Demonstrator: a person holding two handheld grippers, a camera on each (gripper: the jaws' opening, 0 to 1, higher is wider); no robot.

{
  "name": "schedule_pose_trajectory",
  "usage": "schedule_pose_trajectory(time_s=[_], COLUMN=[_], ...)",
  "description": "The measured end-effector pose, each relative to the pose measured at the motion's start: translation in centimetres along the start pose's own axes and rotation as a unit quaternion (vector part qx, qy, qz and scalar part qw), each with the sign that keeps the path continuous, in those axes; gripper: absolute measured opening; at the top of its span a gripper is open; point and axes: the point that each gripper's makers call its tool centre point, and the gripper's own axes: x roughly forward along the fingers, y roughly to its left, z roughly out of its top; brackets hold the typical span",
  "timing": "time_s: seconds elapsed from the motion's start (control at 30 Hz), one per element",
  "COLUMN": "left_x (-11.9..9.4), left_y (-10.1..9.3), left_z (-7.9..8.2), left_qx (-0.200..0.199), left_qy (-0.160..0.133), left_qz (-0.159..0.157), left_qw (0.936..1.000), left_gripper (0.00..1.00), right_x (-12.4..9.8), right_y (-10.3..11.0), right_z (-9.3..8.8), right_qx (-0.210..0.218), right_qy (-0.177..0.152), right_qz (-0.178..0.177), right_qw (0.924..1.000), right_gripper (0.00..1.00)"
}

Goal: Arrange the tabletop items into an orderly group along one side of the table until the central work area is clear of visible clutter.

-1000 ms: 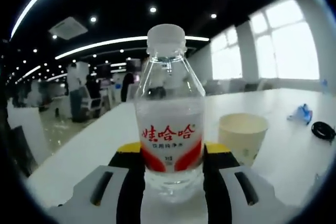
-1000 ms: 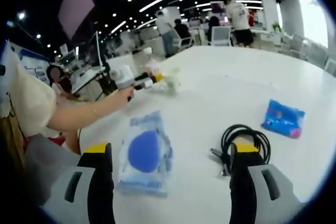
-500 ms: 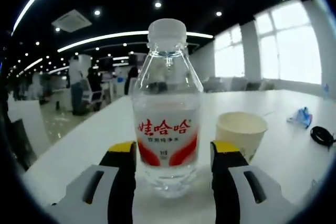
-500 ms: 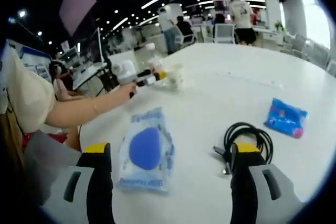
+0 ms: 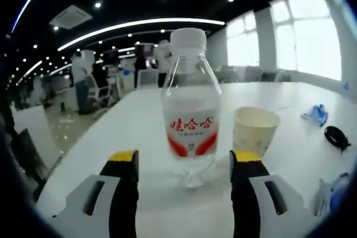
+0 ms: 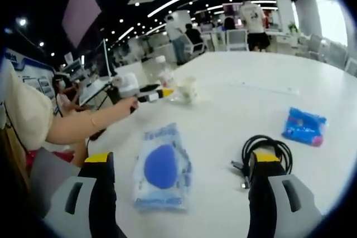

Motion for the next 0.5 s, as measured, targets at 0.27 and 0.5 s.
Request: schedule_pose_trajectory(time_s=[0.27, 0.5], left_x=[-2.2, -4.0], left_y=[1.0, 0.0], left_z=[2.3, 2.6], left_qx=[0.006, 0.006], left_qy=[-0.018, -0.011], left_qz=[-0.002, -0.023], left_qw=[0.9998, 0.9997], left_gripper=[0.76, 0.88], right_x=[-0.5, -0.6], right_y=[0.8, 1.6], right_z=[0.9, 0.6], right_qx=[0.029, 0.054], right_qy=[-0.011, -0.004], right_qz=[-0.001, -0.007], right_qw=[0.9995, 0.9985], right_gripper=[0.99, 0.99])
